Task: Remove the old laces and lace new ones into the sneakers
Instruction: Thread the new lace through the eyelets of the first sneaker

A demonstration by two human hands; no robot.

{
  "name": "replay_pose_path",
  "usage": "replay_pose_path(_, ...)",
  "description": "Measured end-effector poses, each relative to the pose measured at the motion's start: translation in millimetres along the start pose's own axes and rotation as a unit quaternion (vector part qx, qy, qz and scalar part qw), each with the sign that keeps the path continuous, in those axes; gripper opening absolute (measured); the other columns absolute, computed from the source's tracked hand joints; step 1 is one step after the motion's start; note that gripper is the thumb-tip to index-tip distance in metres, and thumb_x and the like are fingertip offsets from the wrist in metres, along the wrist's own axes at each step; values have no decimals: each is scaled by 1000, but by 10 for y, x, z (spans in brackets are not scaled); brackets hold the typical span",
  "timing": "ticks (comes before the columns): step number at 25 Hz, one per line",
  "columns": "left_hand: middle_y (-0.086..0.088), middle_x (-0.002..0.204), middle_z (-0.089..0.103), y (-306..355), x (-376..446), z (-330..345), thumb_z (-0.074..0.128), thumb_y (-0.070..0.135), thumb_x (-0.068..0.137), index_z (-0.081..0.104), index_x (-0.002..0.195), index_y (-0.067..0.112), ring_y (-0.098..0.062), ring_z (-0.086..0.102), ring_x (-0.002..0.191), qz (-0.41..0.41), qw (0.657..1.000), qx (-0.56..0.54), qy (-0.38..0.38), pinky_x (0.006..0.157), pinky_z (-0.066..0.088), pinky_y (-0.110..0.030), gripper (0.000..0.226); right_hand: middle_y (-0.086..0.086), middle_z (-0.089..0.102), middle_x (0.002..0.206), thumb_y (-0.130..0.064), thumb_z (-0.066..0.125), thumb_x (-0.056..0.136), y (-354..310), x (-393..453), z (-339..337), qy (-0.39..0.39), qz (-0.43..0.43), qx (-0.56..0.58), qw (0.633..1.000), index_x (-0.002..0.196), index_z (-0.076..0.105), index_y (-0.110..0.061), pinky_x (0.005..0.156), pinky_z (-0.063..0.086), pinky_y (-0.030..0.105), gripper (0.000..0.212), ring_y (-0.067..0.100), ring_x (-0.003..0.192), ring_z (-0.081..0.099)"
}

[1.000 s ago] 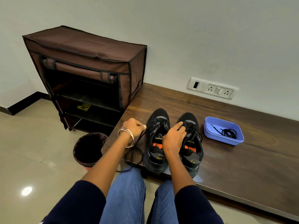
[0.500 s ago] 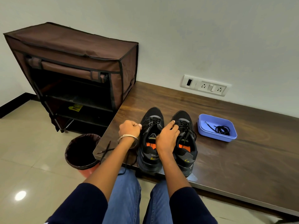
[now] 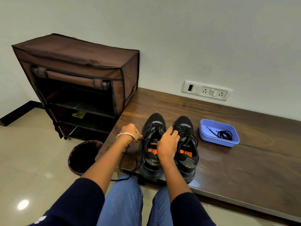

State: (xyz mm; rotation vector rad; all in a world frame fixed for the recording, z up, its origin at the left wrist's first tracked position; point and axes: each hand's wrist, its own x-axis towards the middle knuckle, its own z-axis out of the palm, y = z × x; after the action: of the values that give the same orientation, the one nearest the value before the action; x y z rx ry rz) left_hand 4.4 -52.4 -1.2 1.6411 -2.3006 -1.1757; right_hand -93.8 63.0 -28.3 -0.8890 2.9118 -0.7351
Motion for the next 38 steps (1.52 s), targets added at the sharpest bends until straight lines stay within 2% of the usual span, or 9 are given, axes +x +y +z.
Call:
replay_pose_path(4,-4,73,67,247,-85,-677,74,34,80,71,79,11,-17,60,63,6,988,-148,40,67,51,-27,24,19,37,141,-10,64,89,-6,-7,-78,-22,0,0,1000,147,22,-4,101,40,37,73,34,127,37)
replay_pose_path(7,0,74,67,572,-336,-1108,66,32,88,68,91,15,-10,59,54,0,905,-426,-11,58,49,-26,18,15,49,131,-16,70,84,-119,72,-319,-56,54,125,989,136,42,-7,101,42,41,60,35,125,44)
replay_pose_path(14,-26,126,55,1044,-588,-936,57,40,92,49,126,-8,-36,59,113,34,693,-695,-189,97,48,-43,60,10,70,85,-33,51,99,-638,15,-1040,-274,-27,617,737,105,67,-1,80,53,32,36,23,80,67)
replay_pose_path(20,-16,154,25,866,-366,-850,57,46,91,18,150,2,-30,30,140,43,608,-785,-109,118,20,-43,83,1,54,62,-14,56,97,-97,245,-1123,-143,103,573,800,85,69,-7,48,40,24,19,7,43,36)
replay_pose_path(22,-4,142,42,733,-266,-798,58,44,91,18,151,11,-21,49,119,35,601,-795,-76,120,14,-42,80,2,61,66,-12,60,94,31,328,-1120,-61,142,571,806,81,68,-10,47,40,23,16,6,43,39)
replay_pose_path(26,11,42,44,511,-80,-635,62,38,90,50,129,23,-8,31,59,-21,641,-767,4,120,14,-39,44,4,65,72,-6,58,95,118,366,-1092,-9,157,518,841,91,70,-5,51,45,23,13,11,53,49)
replay_pose_path(28,5,64,53,390,-9,-554,62,37,90,40,141,20,-10,46,70,-34,702,-711,-1,119,16,-40,58,7,67,75,-4,56,95,109,378,-1047,-8,142,518,843,93,68,-4,53,48,23,13,13,55,55)
replay_pose_path(32,-10,139,50,369,-19,-371,65,29,89,42,141,5,-29,48,126,-16,956,-294,17,103,38,-35,62,9,71,71,-9,69,88,-28,351,-969,-8,89,503,860,76,65,-8,52,52,25,12,14,53,64)
replay_pose_path(38,2,98,72,689,-259,-300,69,11,85,70,114,17,-5,66,92,348,931,-109,20,90,49,-17,29,-2,73,75,-14,75,83,-263,353,-892,5,-51,401,915,80,78,-17,75,54,22,5,9,76,68)
